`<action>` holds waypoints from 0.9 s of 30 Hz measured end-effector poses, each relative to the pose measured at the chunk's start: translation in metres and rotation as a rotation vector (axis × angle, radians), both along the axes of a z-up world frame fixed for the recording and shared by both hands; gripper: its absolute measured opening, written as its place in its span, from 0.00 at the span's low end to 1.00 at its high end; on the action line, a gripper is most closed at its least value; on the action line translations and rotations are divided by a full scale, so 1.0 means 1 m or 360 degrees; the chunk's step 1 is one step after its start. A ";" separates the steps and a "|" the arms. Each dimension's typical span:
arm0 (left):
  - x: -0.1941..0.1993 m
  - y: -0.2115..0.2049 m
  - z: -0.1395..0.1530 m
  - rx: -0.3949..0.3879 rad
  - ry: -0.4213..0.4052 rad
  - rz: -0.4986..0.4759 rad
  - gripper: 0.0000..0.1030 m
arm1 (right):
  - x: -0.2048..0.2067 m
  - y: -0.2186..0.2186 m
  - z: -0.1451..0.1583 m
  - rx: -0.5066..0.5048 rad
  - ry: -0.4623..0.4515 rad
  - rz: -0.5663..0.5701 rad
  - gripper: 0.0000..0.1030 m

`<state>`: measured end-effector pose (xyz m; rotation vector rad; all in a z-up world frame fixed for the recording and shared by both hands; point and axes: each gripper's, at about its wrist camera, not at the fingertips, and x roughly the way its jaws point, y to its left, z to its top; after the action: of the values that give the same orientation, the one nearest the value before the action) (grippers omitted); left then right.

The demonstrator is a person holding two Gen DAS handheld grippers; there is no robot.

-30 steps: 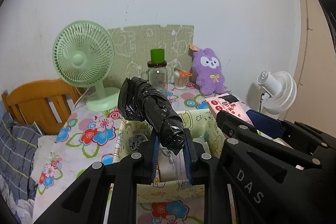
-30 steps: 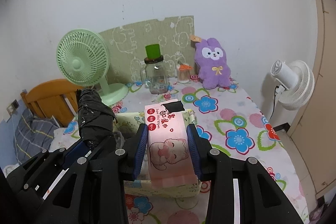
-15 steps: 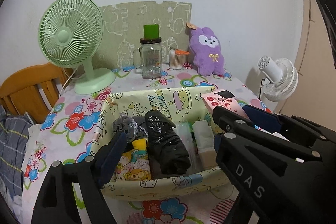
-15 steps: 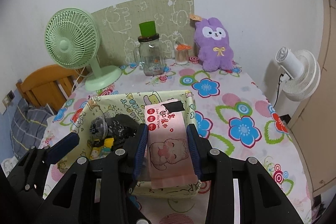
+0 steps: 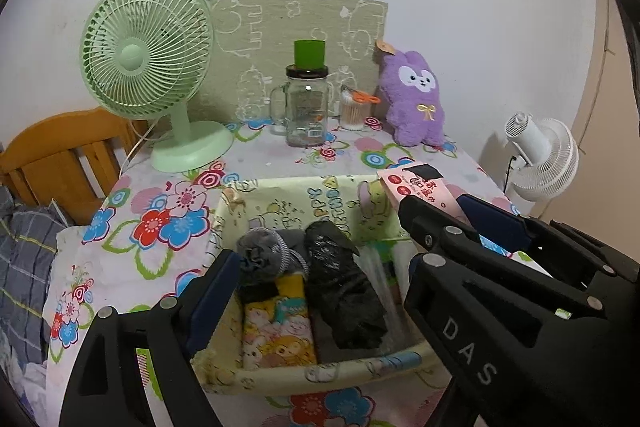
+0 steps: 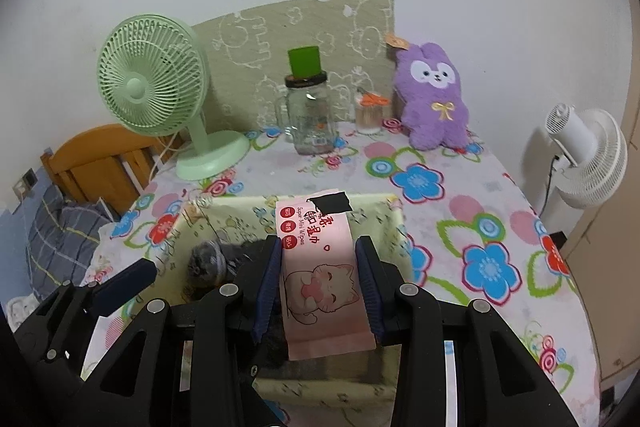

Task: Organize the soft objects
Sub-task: 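Lower the black bag into the box and open the left gripper, then lower the pink card into the box and open the right gripper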

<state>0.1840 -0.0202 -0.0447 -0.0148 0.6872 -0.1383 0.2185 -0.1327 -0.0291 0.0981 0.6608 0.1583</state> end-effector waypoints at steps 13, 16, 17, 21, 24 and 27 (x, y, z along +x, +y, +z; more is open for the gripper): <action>0.018 0.011 -0.013 0.0049 0.0038 0.0082 0.86 | 0.023 0.013 -0.014 0.0048 0.0049 0.0036 0.40; 0.017 0.011 -0.014 0.0075 0.0028 0.0088 0.86 | 0.026 0.011 -0.019 0.0073 0.0071 0.0024 0.41; 0.017 0.010 -0.015 0.0082 0.0024 0.0089 0.86 | 0.026 0.011 -0.020 0.0082 0.0075 0.0025 0.41; 0.016 0.010 -0.016 0.0104 0.0017 0.0095 0.86 | 0.027 0.011 -0.024 0.0091 0.0090 0.0028 0.43; 0.015 0.009 -0.016 0.0110 0.0012 0.0099 0.88 | 0.028 0.011 -0.023 0.0076 0.0098 0.0035 0.66; 0.013 0.009 -0.015 0.0101 0.0009 0.0097 0.90 | 0.022 0.010 -0.021 0.0076 0.0085 0.0031 0.77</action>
<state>0.1969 -0.0115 -0.0593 0.0247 0.6956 -0.0580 0.2408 -0.1226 -0.0503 0.1424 0.7112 0.1907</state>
